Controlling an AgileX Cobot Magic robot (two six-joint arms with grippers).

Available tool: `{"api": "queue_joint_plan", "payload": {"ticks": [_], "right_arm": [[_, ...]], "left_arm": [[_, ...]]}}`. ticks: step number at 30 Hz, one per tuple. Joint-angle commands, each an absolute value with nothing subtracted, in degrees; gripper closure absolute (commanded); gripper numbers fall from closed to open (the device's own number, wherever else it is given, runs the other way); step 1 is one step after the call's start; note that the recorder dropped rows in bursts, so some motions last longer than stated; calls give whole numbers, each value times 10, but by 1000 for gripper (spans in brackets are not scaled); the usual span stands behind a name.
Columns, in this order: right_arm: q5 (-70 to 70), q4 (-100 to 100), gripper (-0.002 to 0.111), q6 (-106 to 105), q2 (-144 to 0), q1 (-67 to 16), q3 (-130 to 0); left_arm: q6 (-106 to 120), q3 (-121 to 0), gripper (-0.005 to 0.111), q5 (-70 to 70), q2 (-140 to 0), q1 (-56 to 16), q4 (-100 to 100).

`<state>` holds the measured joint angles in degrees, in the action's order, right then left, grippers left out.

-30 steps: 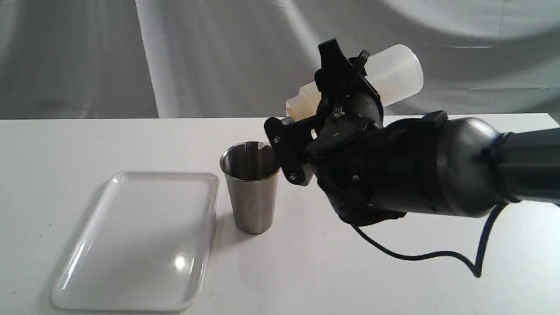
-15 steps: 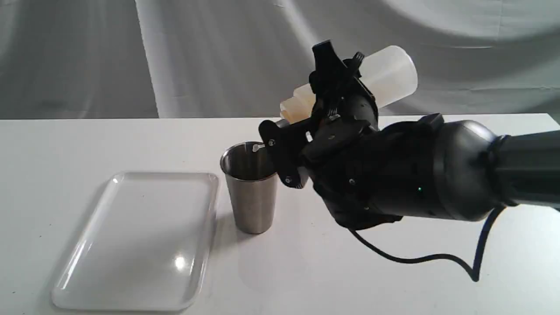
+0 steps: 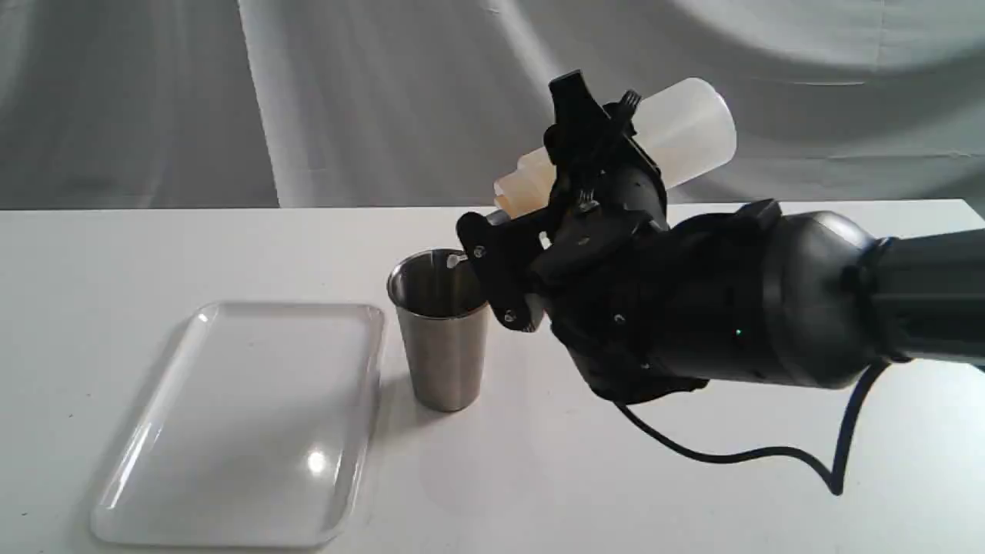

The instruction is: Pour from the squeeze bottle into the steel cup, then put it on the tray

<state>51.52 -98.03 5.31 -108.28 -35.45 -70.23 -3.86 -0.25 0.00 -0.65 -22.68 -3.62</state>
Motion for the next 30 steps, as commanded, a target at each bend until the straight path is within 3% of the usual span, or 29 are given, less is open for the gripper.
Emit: {"api": "queue_joint_plan", "payload": {"ticks": [1, 30], "right_arm": [[533, -999, 76, 47, -1077, -356, -707], [533, -999, 76, 24, -1077, -360, -707]], "left_arm": [[-40, 0, 98, 0, -8, -226, -39], [-40, 0, 98, 0, -8, -226, -39]]}}
